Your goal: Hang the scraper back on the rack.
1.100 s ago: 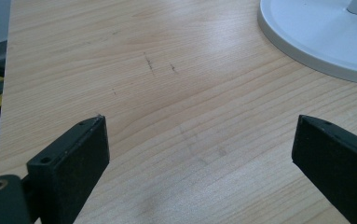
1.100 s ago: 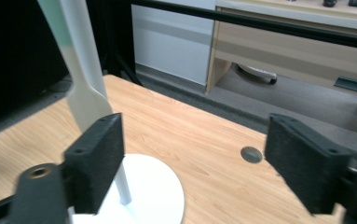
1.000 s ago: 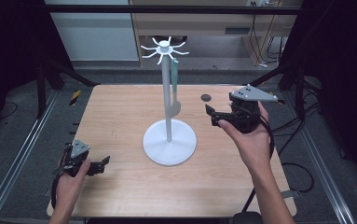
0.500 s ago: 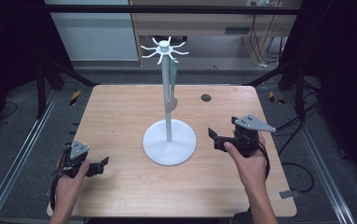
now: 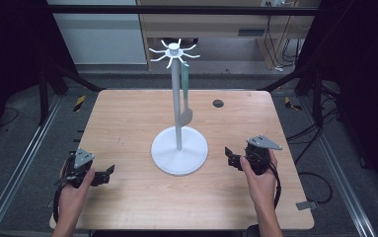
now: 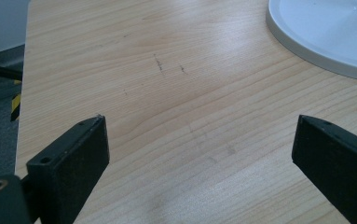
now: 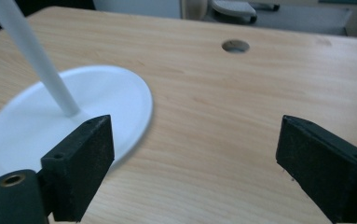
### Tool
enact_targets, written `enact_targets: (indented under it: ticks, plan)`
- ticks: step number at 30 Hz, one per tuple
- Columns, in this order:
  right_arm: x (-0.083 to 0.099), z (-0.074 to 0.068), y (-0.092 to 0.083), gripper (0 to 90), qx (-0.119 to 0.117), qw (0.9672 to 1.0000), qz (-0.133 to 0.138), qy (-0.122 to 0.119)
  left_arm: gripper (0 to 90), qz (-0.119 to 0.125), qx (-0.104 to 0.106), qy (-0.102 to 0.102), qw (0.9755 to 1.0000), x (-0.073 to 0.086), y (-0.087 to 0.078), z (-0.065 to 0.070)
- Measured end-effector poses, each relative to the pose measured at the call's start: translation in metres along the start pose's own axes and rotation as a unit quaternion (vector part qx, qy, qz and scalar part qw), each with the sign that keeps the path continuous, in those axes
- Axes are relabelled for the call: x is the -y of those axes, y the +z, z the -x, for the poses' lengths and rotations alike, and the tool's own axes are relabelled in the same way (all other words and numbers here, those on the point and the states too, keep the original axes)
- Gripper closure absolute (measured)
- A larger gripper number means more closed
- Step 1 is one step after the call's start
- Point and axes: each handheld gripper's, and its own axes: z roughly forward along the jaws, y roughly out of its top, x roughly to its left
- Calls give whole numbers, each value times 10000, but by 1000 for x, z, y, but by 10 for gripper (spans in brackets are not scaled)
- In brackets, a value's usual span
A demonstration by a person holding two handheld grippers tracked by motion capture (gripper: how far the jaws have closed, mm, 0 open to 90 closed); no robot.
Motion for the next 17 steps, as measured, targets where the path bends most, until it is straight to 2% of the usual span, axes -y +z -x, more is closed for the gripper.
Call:
enact_targets:
  ticks: [3,6,7,8,12,17]
  plan:
    - [13,8,6,122,165,9995,-258,34,36,-1,17,13,10000,-1,1,0]
    - [18,12,7,125,248,9992,-309,81,36,-4,-1,-13,10000,-1,4,0]
    - [23,15,9,128,299,9988,-363,94,38,-24,-124,-30,9999,-1,5,-1]
    - [25,16,10,130,336,9985,-417,55,39,-24,-124,-30,9999,-1,5,-1]
    - [28,18,10,130,409,9982,-442,17,39,-26,-258,10,9997,0,5,-3]
    - [33,26,10,120,495,9972,-525,176,40,76,-209,-54,9997,0,2,-5]
